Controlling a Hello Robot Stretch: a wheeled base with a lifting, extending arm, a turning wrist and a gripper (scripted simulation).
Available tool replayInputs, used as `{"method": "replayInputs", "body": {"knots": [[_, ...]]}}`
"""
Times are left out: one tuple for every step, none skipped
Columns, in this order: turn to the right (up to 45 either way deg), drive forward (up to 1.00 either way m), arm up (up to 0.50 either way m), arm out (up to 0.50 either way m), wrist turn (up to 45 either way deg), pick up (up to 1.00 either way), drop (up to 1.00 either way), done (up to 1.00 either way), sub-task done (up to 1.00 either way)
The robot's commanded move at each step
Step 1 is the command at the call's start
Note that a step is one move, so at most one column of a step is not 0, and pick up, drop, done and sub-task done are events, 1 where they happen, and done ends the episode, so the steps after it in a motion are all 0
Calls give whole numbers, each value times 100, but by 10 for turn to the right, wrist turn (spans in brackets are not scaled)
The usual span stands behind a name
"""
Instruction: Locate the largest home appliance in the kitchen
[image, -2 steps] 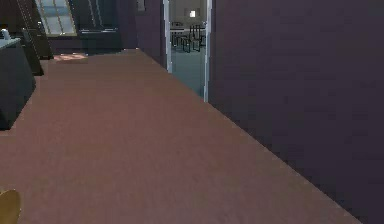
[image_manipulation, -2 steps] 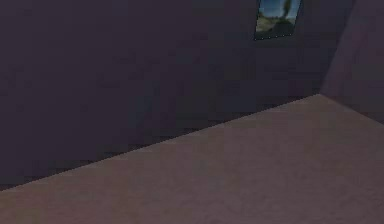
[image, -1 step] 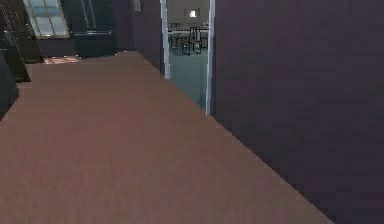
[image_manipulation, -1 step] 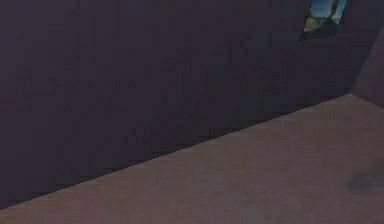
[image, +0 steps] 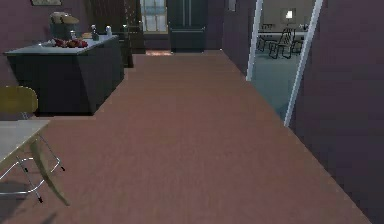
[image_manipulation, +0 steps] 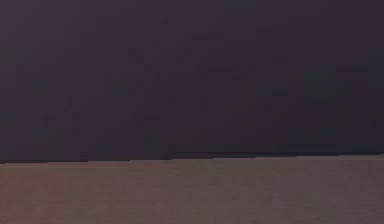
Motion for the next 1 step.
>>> {"method": "replayInputs", "body": {"knots": [[0, 80, 0, 0, 0, 0, 0, 0, 0]]}}
